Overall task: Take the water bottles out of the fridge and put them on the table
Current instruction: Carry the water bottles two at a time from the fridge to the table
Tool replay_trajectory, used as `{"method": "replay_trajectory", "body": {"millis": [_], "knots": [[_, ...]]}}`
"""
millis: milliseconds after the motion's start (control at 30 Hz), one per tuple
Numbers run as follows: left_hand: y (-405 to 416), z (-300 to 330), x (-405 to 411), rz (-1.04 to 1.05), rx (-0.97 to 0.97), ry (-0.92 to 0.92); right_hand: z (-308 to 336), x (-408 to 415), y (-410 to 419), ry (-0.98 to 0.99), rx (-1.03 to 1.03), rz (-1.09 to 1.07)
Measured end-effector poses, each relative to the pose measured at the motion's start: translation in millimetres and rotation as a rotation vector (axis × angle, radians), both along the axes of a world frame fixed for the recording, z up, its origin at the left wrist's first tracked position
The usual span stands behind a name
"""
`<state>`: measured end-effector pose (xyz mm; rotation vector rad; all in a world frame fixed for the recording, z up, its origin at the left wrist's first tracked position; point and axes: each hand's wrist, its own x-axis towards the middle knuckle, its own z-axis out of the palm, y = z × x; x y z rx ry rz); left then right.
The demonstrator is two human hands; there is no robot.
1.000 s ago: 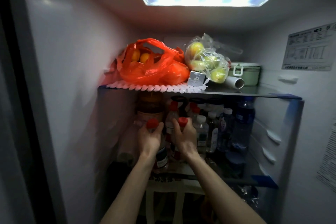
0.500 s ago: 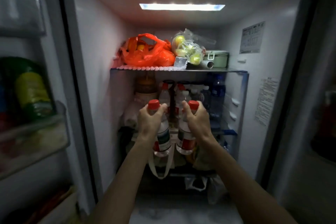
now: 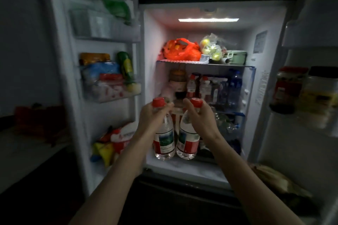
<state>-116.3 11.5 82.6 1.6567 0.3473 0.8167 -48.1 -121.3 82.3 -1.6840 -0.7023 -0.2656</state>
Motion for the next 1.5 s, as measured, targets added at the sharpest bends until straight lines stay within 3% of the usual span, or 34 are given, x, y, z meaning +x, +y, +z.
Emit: {"method": "replay_trajectory", "body": {"millis": [333, 633, 800, 1100, 1500], "knots": [[108.8, -0.1, -232.6, 0.223, -0.103, -0.071, 3.3, -190.1, 133.0, 0.065, -0.023, 0.290], [315.6, -15.8, -469.4, 0.500, -0.058, -0.032, -23.8, -393.6, 355.6, 0.158, -0.007, 0.530], [423.8, -25.3, -555.5, 0.629, -0.077, 0.016, -37.2, -475.8, 467.6, 0.209, -0.028, 0.593], [614.4, -61.7, -615.8, 0.743, -0.008, 0.114, -77.8, -514.4, 661.8, 0.209, -0.069, 0.629], [912.7, -111.3, -568.5, 0.721, -0.030, 0.218, -124.3, -498.0, 938.3, 0.245, -0.065, 0.593]]}}
